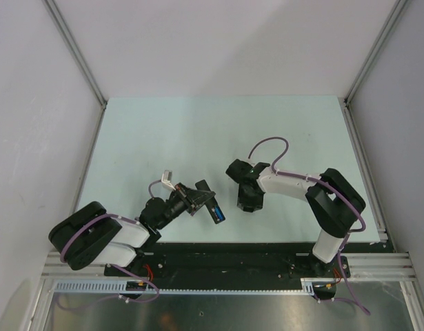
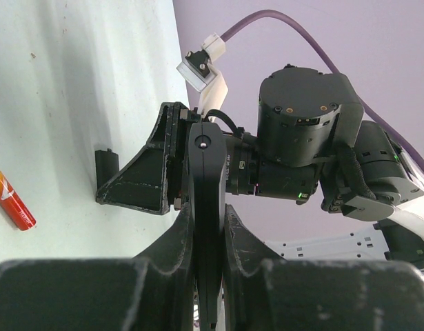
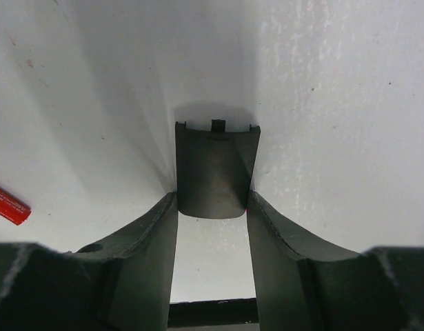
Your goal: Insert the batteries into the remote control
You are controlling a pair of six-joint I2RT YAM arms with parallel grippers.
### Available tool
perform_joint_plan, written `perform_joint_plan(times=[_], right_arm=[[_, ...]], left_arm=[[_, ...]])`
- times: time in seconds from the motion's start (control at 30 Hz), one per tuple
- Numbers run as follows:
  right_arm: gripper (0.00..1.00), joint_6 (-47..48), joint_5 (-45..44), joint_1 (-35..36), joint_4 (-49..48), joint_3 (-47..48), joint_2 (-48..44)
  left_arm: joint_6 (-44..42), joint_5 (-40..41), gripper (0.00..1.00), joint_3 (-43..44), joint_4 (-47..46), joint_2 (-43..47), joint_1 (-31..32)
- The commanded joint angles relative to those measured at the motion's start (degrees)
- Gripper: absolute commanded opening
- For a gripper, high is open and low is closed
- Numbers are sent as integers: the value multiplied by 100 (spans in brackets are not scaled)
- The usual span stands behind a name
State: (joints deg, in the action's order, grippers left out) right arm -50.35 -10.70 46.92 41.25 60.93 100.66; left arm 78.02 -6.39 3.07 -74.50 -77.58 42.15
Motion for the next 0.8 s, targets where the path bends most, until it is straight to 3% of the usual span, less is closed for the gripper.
perform_joint_plan(times=[0.0,0.17,0.37,0.77], right_arm=[[42,121,-99,28,-179,-450,630],[27,200,120,-60,-407,-617,630],[1,473,209,-51,-539,-705,446],[0,1342,-28,-16,-22,-766,-546]], left_arm=[[12,-46,0,-123,-2139,94,30],[12,-20,0,-140,-2139,85,30],[3,-29,0,-131,-2139,50,30],[12,24,0,-35,-2139,-55,30]])
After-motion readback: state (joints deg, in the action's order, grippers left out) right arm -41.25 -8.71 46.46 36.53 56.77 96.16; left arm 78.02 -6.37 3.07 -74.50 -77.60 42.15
